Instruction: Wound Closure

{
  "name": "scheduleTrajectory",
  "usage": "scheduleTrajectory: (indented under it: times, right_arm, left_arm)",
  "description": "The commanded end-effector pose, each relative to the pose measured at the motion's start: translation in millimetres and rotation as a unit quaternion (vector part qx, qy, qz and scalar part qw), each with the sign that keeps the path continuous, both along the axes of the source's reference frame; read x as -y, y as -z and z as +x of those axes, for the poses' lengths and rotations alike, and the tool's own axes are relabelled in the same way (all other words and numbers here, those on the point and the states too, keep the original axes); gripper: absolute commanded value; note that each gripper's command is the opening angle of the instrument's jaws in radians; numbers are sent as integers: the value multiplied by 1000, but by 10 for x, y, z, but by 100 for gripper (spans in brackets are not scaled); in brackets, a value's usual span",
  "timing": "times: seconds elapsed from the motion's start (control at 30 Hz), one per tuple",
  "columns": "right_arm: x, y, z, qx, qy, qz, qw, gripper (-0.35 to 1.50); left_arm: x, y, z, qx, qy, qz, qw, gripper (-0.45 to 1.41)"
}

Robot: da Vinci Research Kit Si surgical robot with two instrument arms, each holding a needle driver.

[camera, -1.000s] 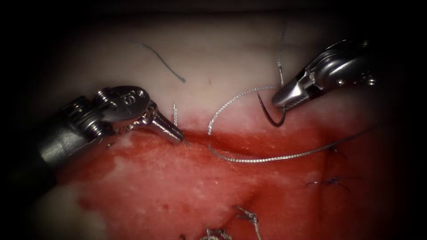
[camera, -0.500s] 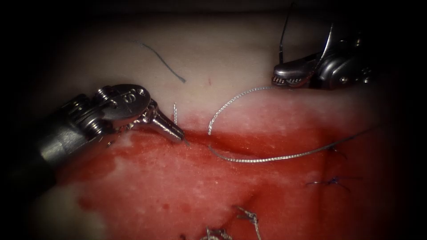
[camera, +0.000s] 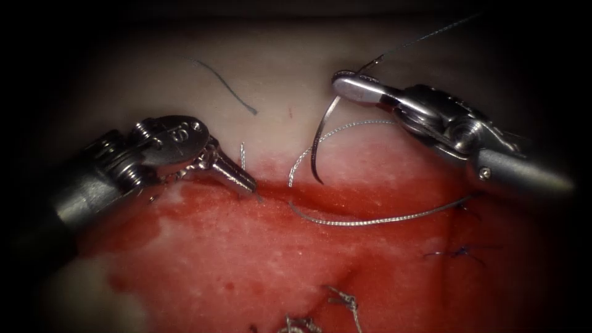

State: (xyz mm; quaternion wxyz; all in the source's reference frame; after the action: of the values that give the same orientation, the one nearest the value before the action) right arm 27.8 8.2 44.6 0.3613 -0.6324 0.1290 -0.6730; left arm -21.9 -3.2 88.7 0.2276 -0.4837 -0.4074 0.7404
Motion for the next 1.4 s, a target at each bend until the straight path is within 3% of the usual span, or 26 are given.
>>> scheduleTrajectory:
  times: [0.03,0.07,0.1,0.23,0.3,0.43,0.77,0.83,0.9,1.0,1.03,1.13,1.27,1.4]
  right_arm:
    - [-12,6,7,28,-5,-60,998,-35]
    - [-11,5,9,64,-4,-136,989,-35]
    - [-11,5,10,73,0,-167,983,-35]
    - [-7,-1,16,68,35,-282,956,-35]
    - [-5,-3,20,76,48,-331,939,-35]
    - [-6,-3,20,89,55,-373,922,-35]
    - [-9,17,20,60,57,-367,927,-35]
    - [-13,31,17,52,47,-352,933,-35]
    - [-15,41,14,41,45,-336,940,-35]
    - [-14,43,13,30,36,-297,954,-35]
    - [-13,43,13,23,41,-288,956,-35]
    - [-12,40,16,0,55,-262,964,-35]
    - [-7,40,23,-7,56,-251,966,-35]
    - [0,39,32,-11,58,-249,967,-35]
  left_arm:
    - [-13,9,-1,2,3,-14,1000,-45]
    - [-13,8,-1,-7,0,-31,1000,-45]
    - [-13,7,-1,-12,-3,-35,999,-45]
    - [-7,2,-5,-5,-13,-78,997,-45]
    - [-1,-1,-9,7,-25,-124,992,-45]
    - [3,-2,-12,21,-34,-165,985,-45]
    - [12,-8,-20,14,-39,-179,983,-45]
    - [12,-10,-20,-3,-51,-185,982,-23]
    - [13,-15,-20,-16,-56,-191,980,-38]
    - [12,-18,-21,-22,-50,-196,979,-35]
    - [11,-18,-21,-24,-46,-198,979,-43]
    - [6,-18,-24,-36,-26,-209,977,-45]
    - [4,-20,-25,-48,-20,-230,972,-45]
    - [10,-31,-25,-84,-48,-254,962,-45]
